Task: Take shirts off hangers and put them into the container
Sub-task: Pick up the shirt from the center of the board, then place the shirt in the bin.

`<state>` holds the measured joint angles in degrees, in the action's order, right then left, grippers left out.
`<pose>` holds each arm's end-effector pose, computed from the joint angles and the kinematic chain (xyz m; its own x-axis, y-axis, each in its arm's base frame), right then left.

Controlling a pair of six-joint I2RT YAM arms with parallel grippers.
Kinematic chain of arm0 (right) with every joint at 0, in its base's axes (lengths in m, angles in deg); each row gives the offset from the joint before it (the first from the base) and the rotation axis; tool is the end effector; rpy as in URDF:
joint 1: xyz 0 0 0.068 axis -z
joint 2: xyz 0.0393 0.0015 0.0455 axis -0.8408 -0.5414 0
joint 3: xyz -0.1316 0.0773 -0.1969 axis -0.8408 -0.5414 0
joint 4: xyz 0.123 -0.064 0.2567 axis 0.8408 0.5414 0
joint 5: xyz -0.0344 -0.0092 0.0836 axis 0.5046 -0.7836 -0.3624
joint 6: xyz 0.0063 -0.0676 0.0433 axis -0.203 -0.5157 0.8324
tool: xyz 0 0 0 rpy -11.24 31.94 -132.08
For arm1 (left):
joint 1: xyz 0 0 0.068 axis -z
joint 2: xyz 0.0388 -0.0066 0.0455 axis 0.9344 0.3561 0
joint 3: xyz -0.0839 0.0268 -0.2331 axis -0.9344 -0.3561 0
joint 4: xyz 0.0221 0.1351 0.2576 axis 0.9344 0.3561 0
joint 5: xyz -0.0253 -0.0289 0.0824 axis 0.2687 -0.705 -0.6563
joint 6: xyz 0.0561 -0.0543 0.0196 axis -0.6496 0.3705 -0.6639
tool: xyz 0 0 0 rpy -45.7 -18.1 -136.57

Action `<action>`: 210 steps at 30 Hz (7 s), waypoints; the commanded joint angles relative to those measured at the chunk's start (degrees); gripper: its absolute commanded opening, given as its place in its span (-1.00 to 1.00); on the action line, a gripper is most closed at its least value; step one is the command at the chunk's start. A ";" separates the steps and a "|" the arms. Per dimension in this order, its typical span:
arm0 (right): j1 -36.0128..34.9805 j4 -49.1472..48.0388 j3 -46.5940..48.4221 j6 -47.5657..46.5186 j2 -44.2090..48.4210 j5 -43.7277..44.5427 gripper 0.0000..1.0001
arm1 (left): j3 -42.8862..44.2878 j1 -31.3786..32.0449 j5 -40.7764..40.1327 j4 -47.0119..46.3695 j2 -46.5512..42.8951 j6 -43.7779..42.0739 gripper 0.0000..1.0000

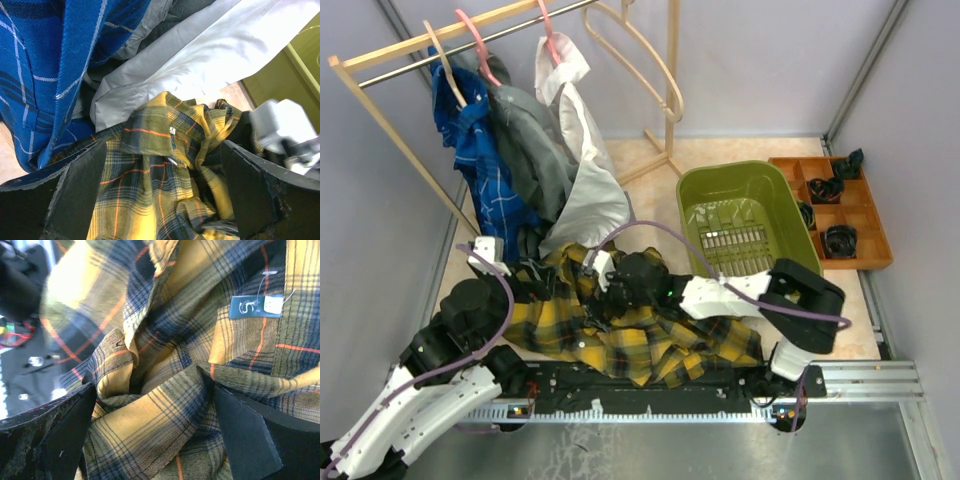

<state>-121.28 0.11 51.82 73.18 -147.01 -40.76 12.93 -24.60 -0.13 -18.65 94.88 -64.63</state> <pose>0.1592 0.3656 0.1464 -0.3063 -0.3727 -0.8759 -0.9381 0.2745 0.2112 0.1385 -0.0899 0.3079 -0.2685 -0.1834 -0.9457 0.2033 0.9488 -0.2417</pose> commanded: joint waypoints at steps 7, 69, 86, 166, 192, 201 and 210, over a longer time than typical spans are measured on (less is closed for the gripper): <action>-3.93 -2.52 1.52 -15.70 -11.01 18.79 0.53 | -0.03 0.03 -1.19 -0.12 -0.84 0.85 0.99; 5.60 32.27 13.41 -3.35 -18.35 22.30 0.79 | -0.03 0.03 -1.25 -0.12 -1.28 0.80 0.99; 5.57 0.59 -12.66 -9.66 27.32 2.13 -1.00 | 0.10 0.01 -1.26 -0.10 -1.10 0.79 0.99; 44.19 23.68 -9.03 17.16 25.83 28.08 -0.52 | 0.27 0.03 -1.62 0.57 -6.35 1.11 0.99; 19.27 23.33 2.47 10.47 31.80 21.75 0.15 | 0.46 0.03 -3.27 1.40 -5.40 1.83 0.99; 11.97 21.24 9.20 -2.46 9.77 29.21 0.01 | 0.54 0.03 -4.12 1.84 -6.01 2.33 0.99; 13.04 14.51 15.19 3.36 -5.91 40.79 -0.11 | 0.55 0.03 -4.51 1.93 -5.72 2.58 0.99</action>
<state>-109.12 22.99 65.43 74.23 -151.33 -6.07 12.93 -24.60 -3.89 -16.99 89.27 -62.47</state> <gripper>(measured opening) 0.446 0.997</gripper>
